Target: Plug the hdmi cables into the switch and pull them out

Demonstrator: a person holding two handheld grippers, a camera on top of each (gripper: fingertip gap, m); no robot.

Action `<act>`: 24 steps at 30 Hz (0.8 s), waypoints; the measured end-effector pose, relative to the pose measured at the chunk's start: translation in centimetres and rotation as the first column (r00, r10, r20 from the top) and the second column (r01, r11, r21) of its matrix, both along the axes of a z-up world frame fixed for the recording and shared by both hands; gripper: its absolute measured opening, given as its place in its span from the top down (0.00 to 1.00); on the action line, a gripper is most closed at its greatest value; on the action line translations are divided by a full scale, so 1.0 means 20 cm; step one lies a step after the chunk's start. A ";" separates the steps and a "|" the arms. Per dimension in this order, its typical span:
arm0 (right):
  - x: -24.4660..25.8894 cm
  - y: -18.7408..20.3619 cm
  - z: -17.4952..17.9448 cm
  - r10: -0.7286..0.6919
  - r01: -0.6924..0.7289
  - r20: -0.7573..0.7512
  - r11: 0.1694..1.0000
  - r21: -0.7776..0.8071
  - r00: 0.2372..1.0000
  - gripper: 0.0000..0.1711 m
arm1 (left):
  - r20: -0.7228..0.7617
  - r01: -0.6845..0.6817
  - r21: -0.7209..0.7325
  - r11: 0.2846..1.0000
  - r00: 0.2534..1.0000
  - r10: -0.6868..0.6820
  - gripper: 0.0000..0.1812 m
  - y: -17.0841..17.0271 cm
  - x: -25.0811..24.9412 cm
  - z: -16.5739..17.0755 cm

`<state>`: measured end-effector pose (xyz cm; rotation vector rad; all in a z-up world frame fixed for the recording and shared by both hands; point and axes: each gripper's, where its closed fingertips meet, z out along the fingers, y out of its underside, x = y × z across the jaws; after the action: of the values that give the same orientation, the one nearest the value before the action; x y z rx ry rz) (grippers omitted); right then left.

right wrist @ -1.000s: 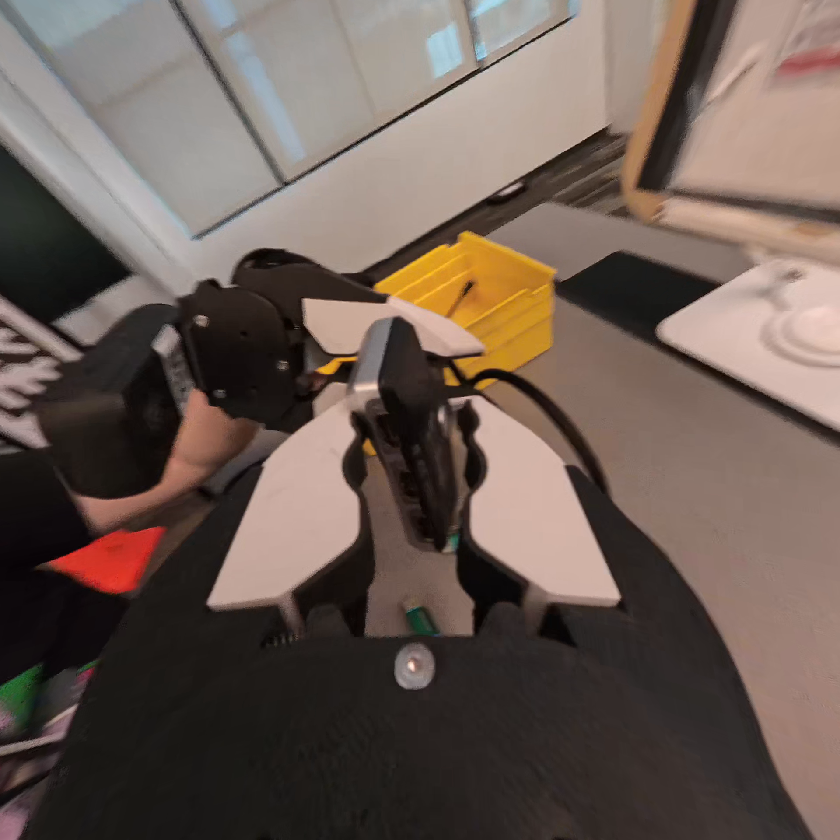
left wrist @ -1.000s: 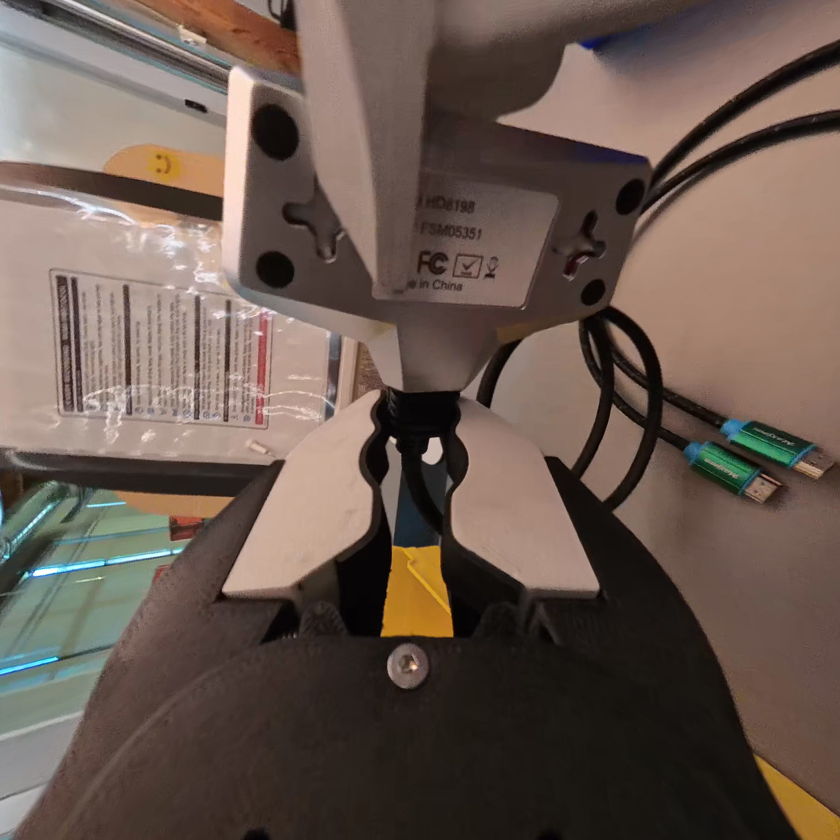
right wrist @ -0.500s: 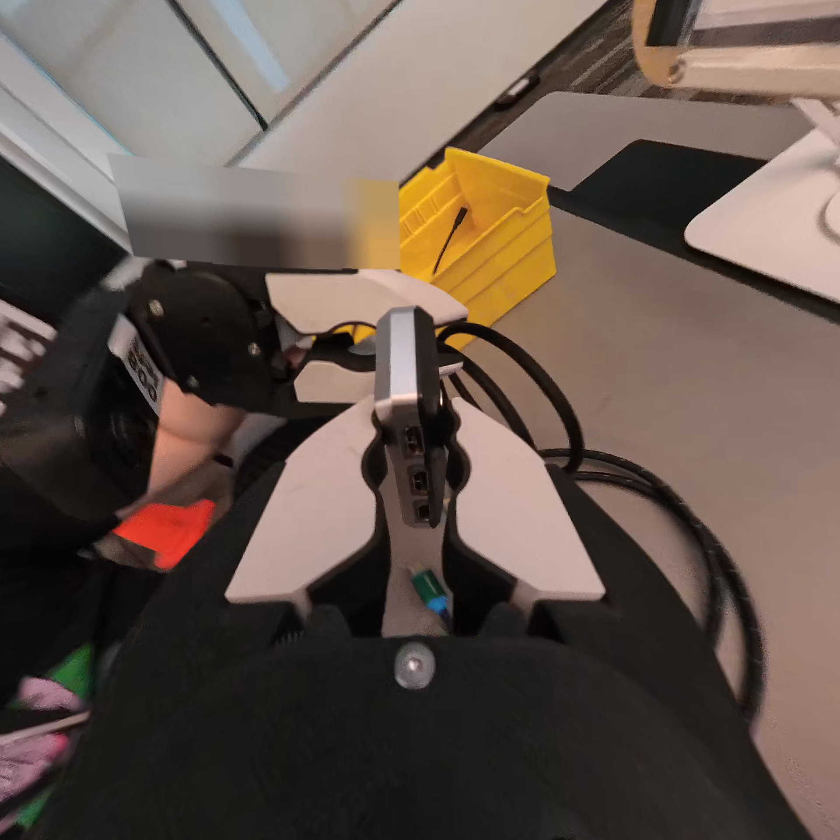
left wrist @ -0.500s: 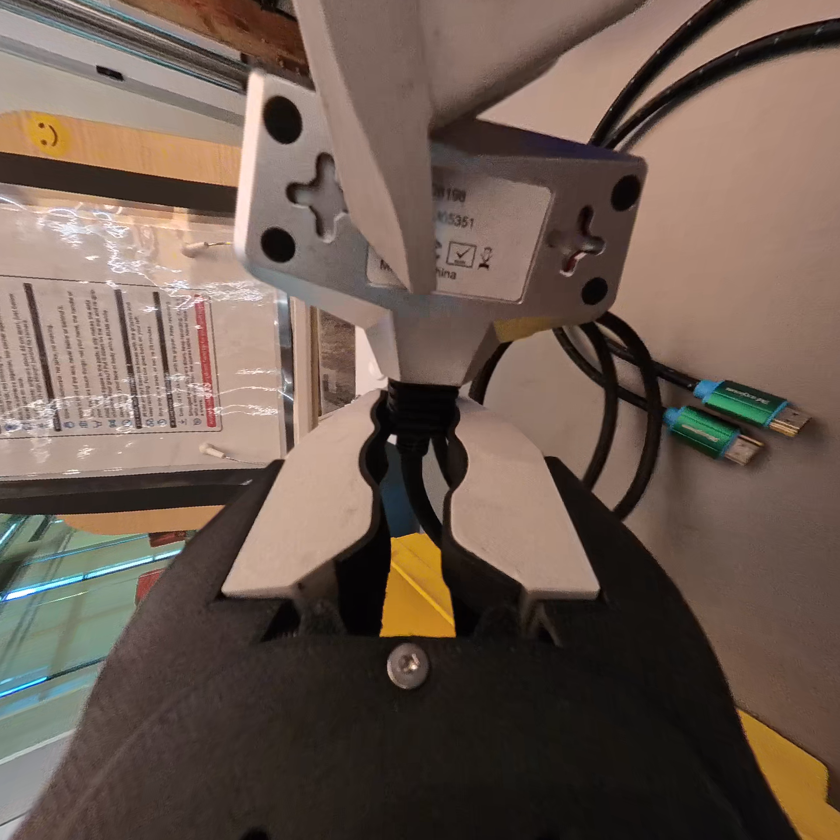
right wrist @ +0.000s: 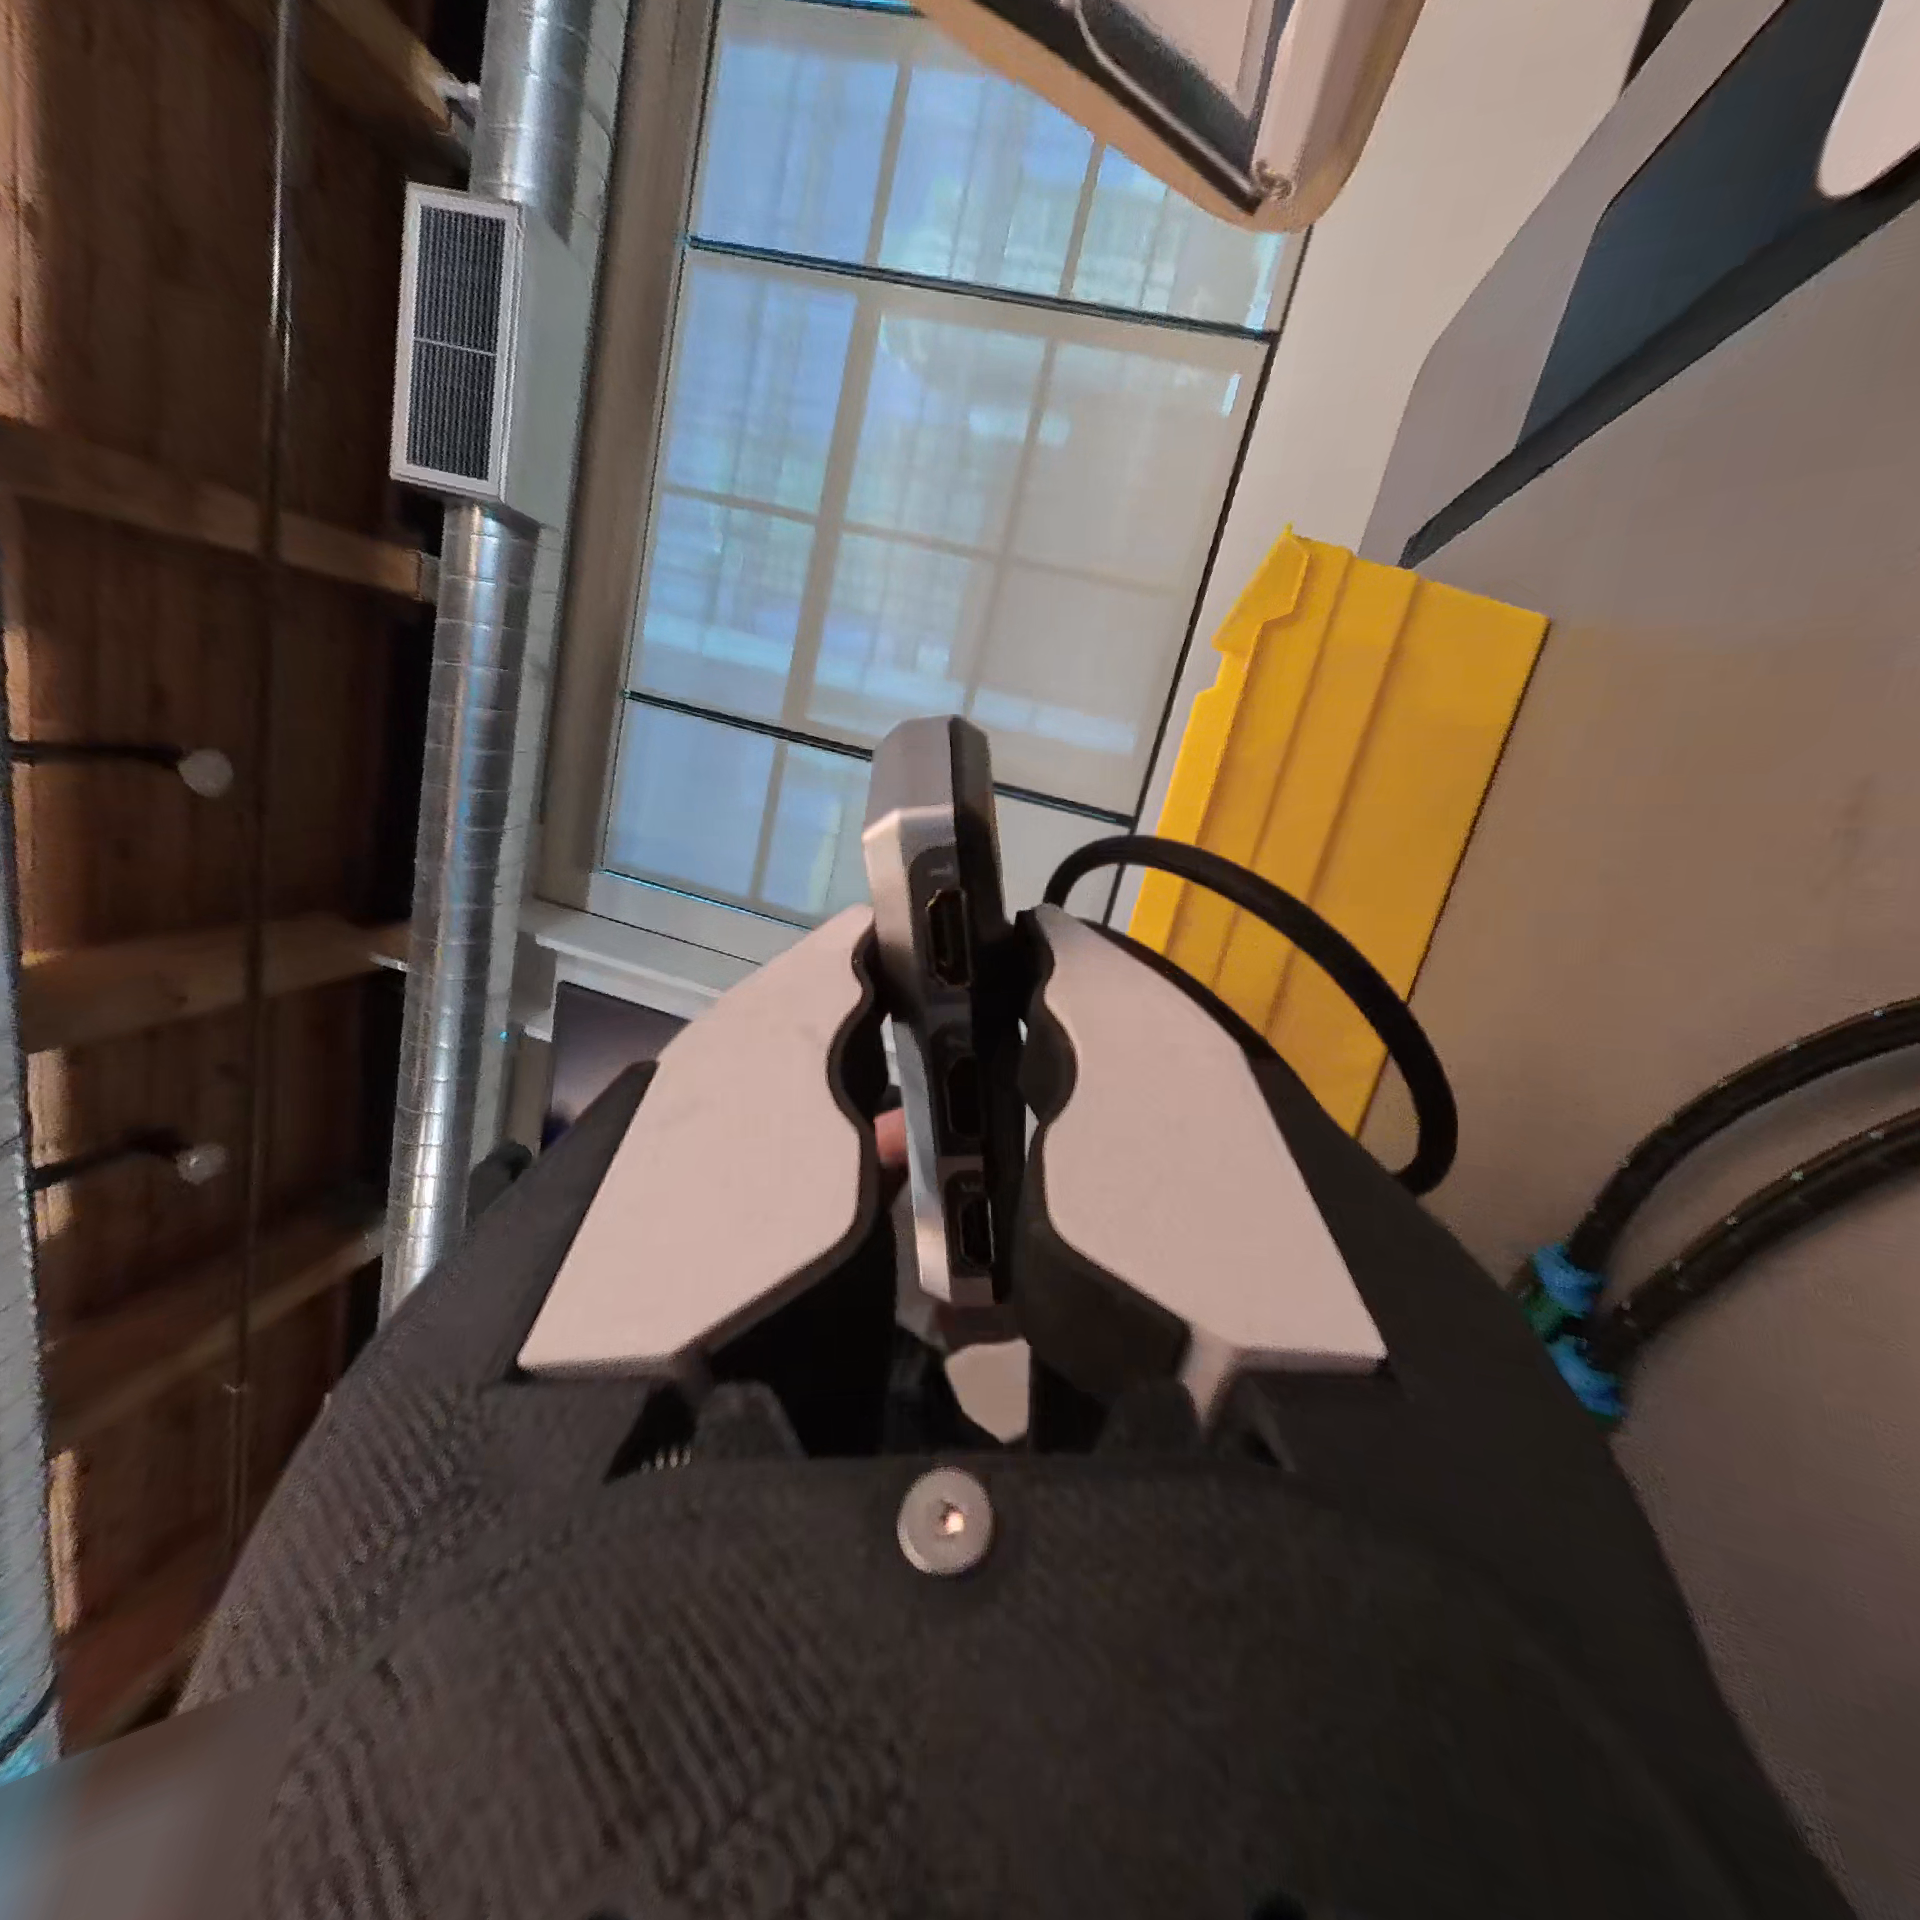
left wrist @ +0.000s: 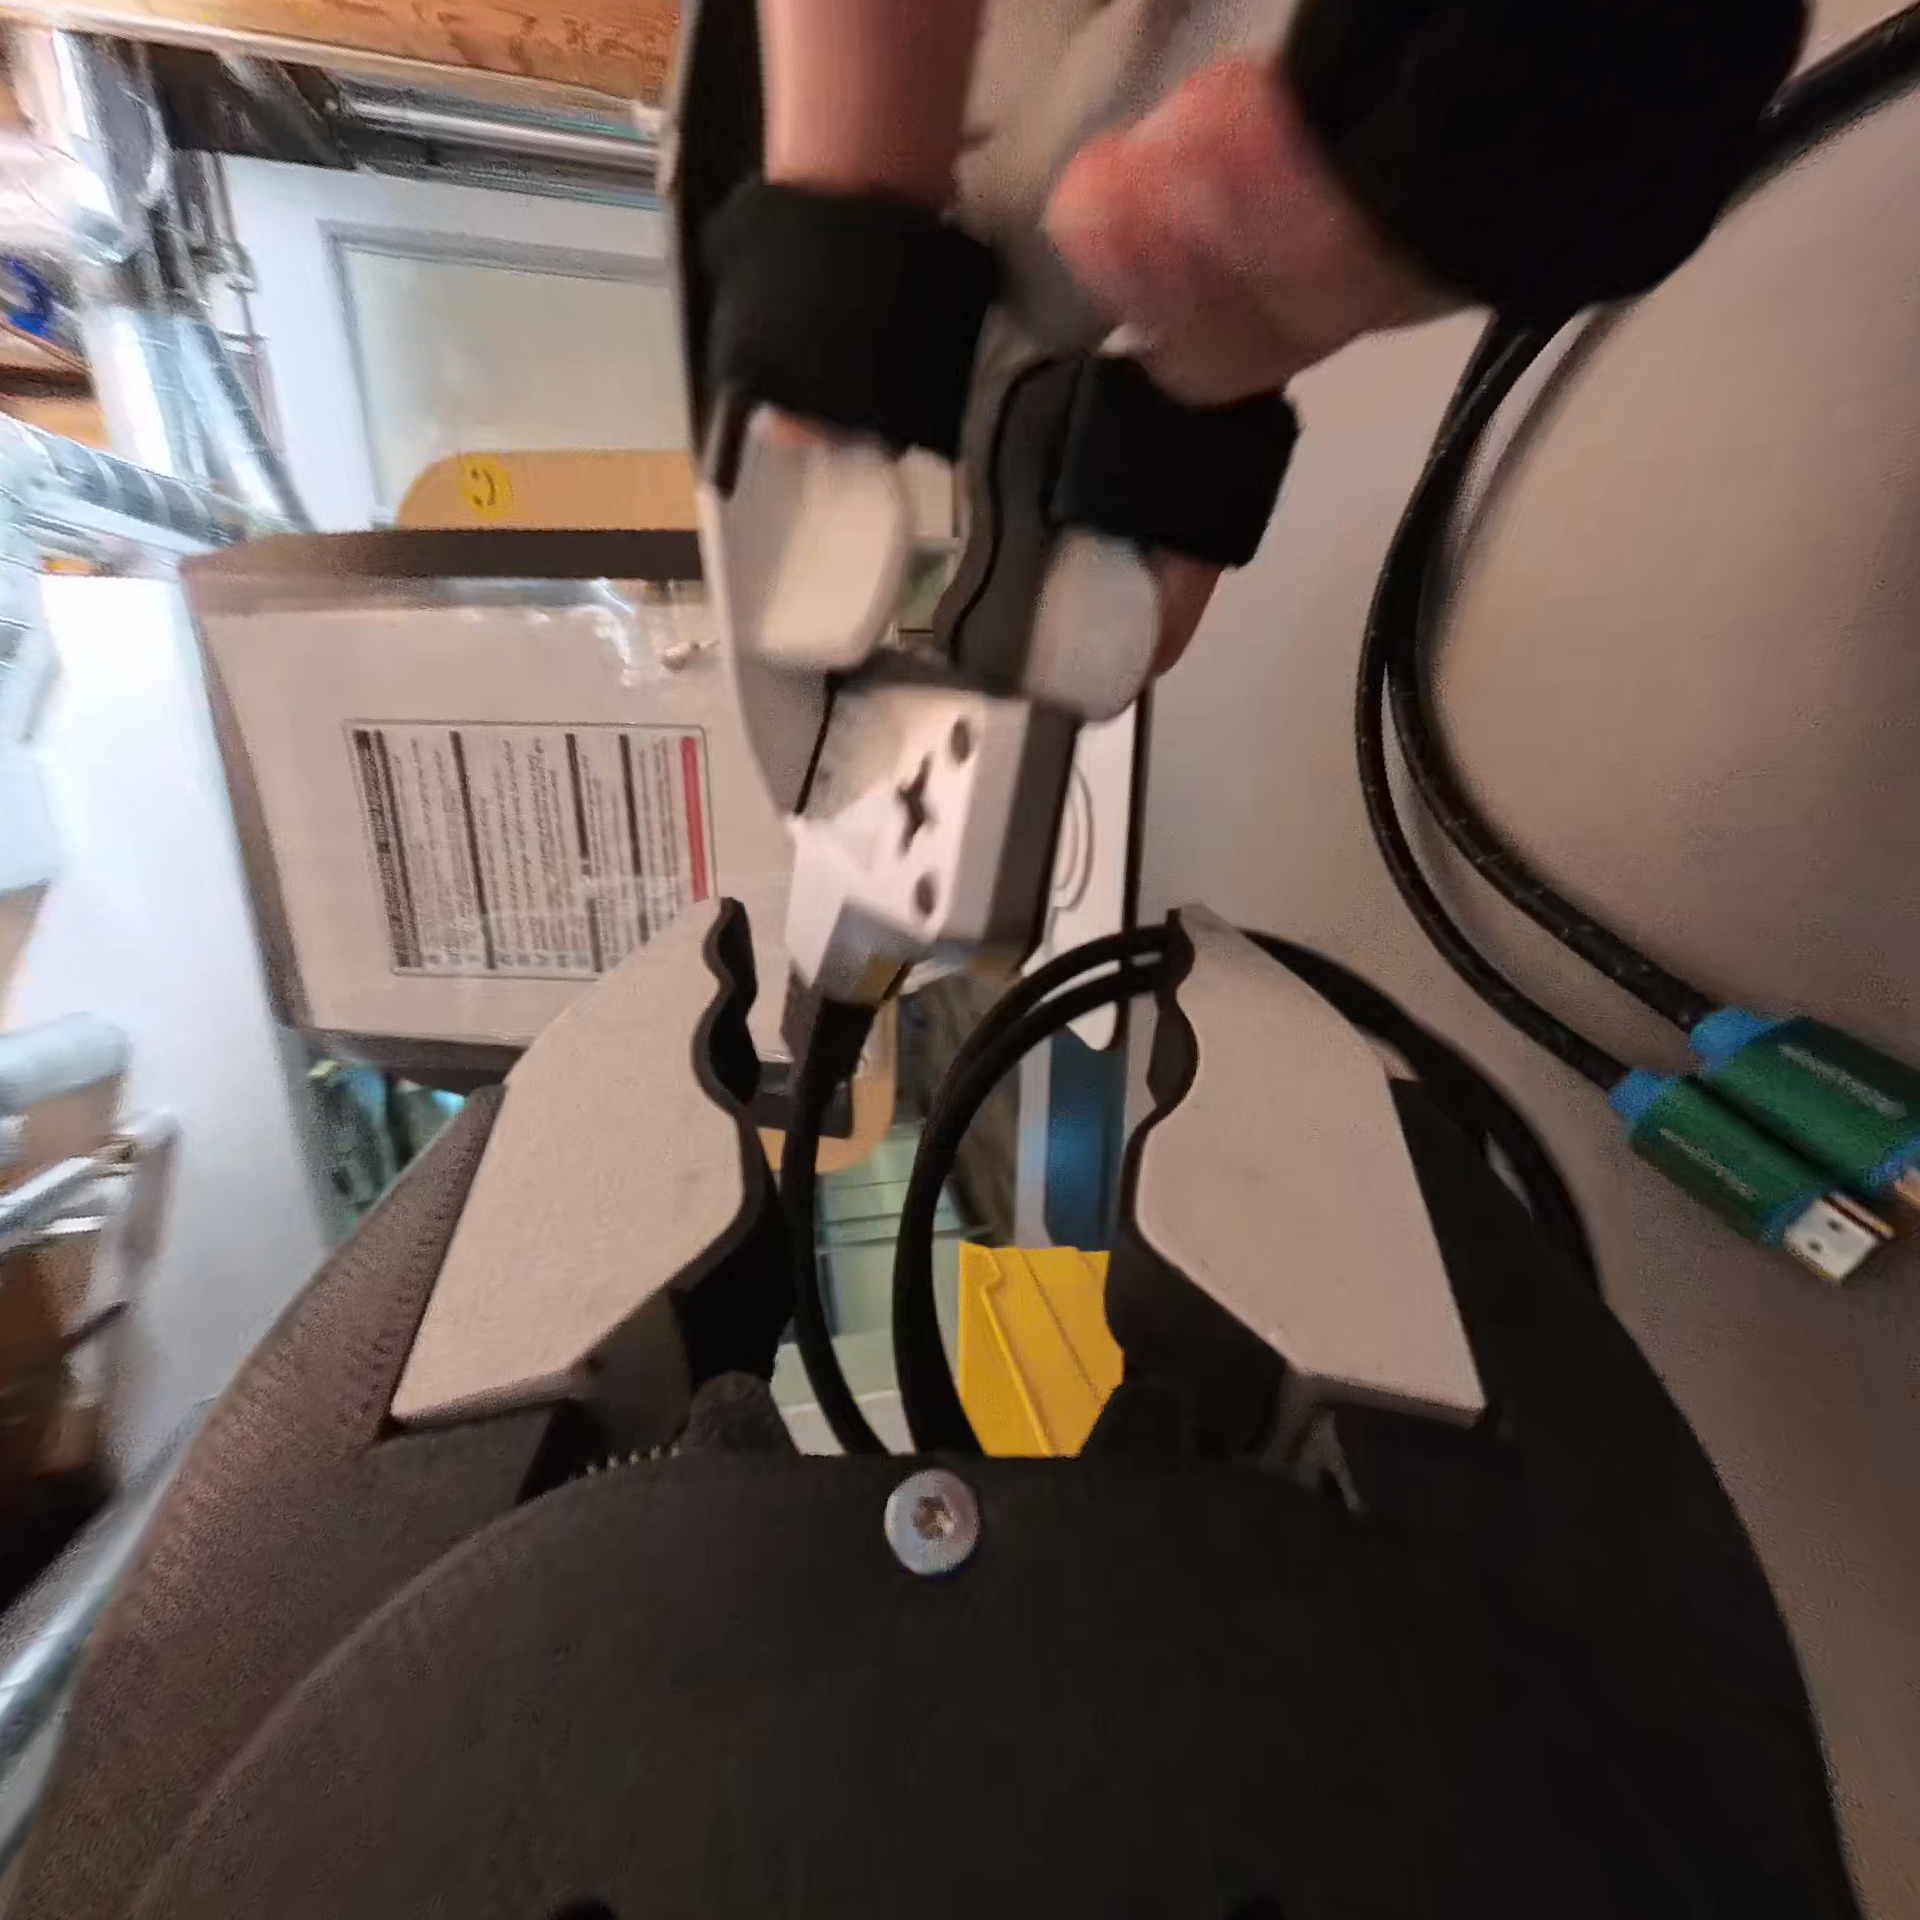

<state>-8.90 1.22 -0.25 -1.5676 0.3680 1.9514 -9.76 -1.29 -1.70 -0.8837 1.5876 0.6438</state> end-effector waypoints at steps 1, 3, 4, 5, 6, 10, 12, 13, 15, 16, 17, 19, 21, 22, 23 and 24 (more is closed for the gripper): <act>-0.01 -0.01 0.00 0.004 -0.004 -0.008 1.000 -0.004 1.000 0.87 | -0.002 0.000 0.045 0.999 1.000 0.000 0.61 0.00 0.03 -0.01; -0.03 -0.02 0.01 0.007 -0.007 -0.023 1.000 -0.015 1.000 0.87 | 0.026 0.014 0.165 0.986 0.999 -0.018 0.75 -0.01 0.07 0.03; -0.04 -0.02 0.02 0.000 -0.001 -0.030 1.000 -0.017 1.000 0.87 | 0.029 0.025 0.204 0.979 0.999 -0.032 0.84 -0.01 0.09 0.04; -0.03 -0.02 0.03 -0.011 0.011 -0.029 1.000 -0.017 1.000 0.87 | 0.032 0.029 0.223 0.974 0.999 -0.038 0.84 -0.01 0.10 0.05; -0.02 -0.02 0.03 -0.016 0.015 -0.017 1.000 -0.013 1.000 0.87 | 0.048 0.032 0.230 0.973 0.998 -0.044 0.84 -0.01 0.10 0.06; -0.03 -0.05 0.08 0.073 -0.083 0.111 0.993 0.089 0.991 0.82 | 0.134 0.036 0.141 0.989 0.989 -0.055 0.89 -0.02 0.07 0.14; -0.01 -0.09 0.12 0.125 -0.159 0.202 0.974 0.162 0.971 0.80 | 0.208 0.053 -0.016 0.998 0.977 -0.048 0.89 -0.04 0.04 0.18; 0.02 -0.10 0.14 0.131 -0.184 0.246 0.961 0.208 0.960 0.81 | 0.246 0.074 -0.094 0.993 0.968 -0.049 0.89 -0.05 0.02 0.20; 0.07 -0.13 0.23 0.069 -0.198 0.341 0.911 0.361 0.938 0.81 | 0.327 0.136 -0.221 0.966 0.943 -0.058 0.88 -0.09 -0.03 0.27; 0.09 -0.15 0.27 0.003 -0.211 0.412 0.861 0.462 0.911 0.79 | 0.360 0.196 -0.270 0.943 0.929 -0.089 0.89 -0.12 -0.05 0.31; 0.09 -0.18 0.30 -0.074 -0.236 0.481 0.800 0.551 0.873 0.75 | 0.397 0.245 -0.310 0.919 0.911 -0.110 0.89 -0.14 -0.07 0.34; 0.05 -0.28 0.35 -0.243 -0.334 0.590 0.635 0.696 0.770 0.66 | 0.415 0.363 -0.403 0.840 0.891 -0.186 0.89 -0.22 -0.11 0.37; -0.01 -0.36 0.37 -0.438 -0.413 0.615 0.473 0.778 0.656 0.57 | 0.423 0.454 -0.460 0.763 0.868 -0.261 0.89 -0.29 -0.15 0.39; -0.04 -0.39 0.37 -0.534 -0.451 0.594 0.387 0.804 0.601 0.56 | 0.424 0.492 -0.498 0.714 0.857 -0.294 0.89 -0.33 -0.16 0.40; -0.06 -0.42 0.37 -0.619 -0.492 0.564 0.307 0.814 0.546 0.57 | 0.428 0.516 -0.532 0.671 0.848 -0.313 0.89 -0.36 -0.17 0.41; -0.09 -0.43 0.37 -0.687 -0.532 0.528 0.238 0.812 0.499 0.60 | 0.439 0.538 -0.557 0.633 0.837 -0.325 0.89 -0.39 -0.17 0.43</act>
<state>-10.63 -7.47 7.05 -1.2032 -1.0831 0.5018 -13.11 -9.14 6.81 -0.9839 1.6735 -0.4498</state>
